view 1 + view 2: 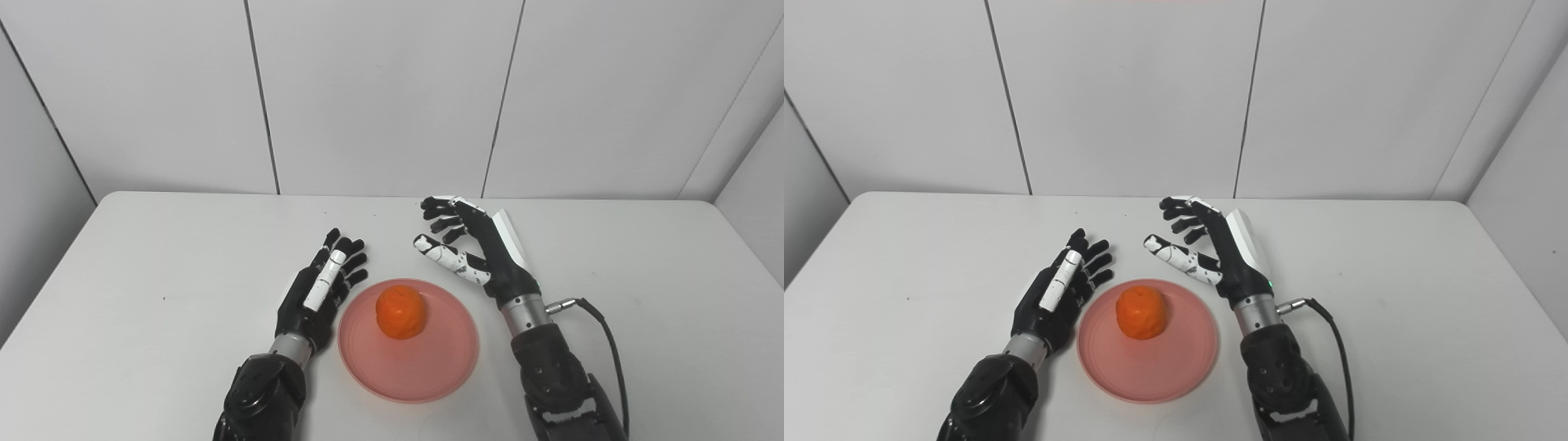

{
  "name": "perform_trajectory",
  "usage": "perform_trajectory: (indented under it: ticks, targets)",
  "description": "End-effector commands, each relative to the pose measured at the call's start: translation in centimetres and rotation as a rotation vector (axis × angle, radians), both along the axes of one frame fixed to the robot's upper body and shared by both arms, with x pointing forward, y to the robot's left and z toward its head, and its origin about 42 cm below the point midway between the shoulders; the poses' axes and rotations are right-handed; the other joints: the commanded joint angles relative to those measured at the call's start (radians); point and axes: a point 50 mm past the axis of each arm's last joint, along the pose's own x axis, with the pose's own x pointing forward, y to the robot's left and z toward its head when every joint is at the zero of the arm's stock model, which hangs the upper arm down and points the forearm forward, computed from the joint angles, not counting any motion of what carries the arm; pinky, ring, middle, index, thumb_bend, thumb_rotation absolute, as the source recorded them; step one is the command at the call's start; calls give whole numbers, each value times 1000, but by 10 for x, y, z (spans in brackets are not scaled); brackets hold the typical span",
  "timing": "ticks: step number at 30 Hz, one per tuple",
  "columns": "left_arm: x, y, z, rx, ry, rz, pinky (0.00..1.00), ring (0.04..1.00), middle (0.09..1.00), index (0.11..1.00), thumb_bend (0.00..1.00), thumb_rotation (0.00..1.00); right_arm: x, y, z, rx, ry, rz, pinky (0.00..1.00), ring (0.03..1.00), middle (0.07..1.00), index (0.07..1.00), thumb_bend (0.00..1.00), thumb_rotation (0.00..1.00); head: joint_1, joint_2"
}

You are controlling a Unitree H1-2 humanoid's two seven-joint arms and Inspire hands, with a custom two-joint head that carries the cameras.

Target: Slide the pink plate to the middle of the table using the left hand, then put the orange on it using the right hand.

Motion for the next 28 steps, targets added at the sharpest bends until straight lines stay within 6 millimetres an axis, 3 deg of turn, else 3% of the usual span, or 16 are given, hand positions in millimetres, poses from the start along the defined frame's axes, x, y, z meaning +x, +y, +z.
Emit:
perform_trajectory:
  ticks: [1, 4, 6, 11, 14, 21, 28]
  targets:
    - [2, 2, 3, 65, -78, 59, 829, 892, 911, 1000, 806, 656, 1, -1, 4, 110, -16, 1, 592, 637, 698, 713, 847, 912, 1, -1]
    - [3, 3, 4, 170, -183, 119, 884, 904, 937, 992, 837, 690, -1, -4, -15, 242, 75, -17, 656, 710, 755, 752, 809, 981, 4, -1]
    - [3, 3, 4, 227, -226, 147, 979, 940, 958, 974, 861, 724, -2, -4, -25, 317, 127, -35, 715, 770, 795, 803, 798, 998, 2, 1]
    - [8, 2, 1, 310, -262, 195, 1000, 998, 991, 973, 790, 778, -5, -6, -43, 469, 234, -84, 855, 857, 852, 863, 817, 1000, 2, 0]
    - [12, 0, -2, 280, -241, 219, 1000, 1000, 1000, 978, 810, 808, -5, -8, -50, 540, 280, -113, 959, 934, 909, 913, 804, 1000, 5, 2]
    - [16, -16, -4, 175, -185, 272, 1000, 1000, 1000, 1000, 767, 867, -2, -11, -63, 623, 354, -123, 1000, 988, 955, 970, 790, 1000, 8, 7]
    - [14, -22, -5, 168, -170, 250, 1000, 1000, 1000, 1000, 774, 945, 0, -10, -67, 533, 337, -133, 1000, 1000, 988, 962, 803, 1000, 6, 5]
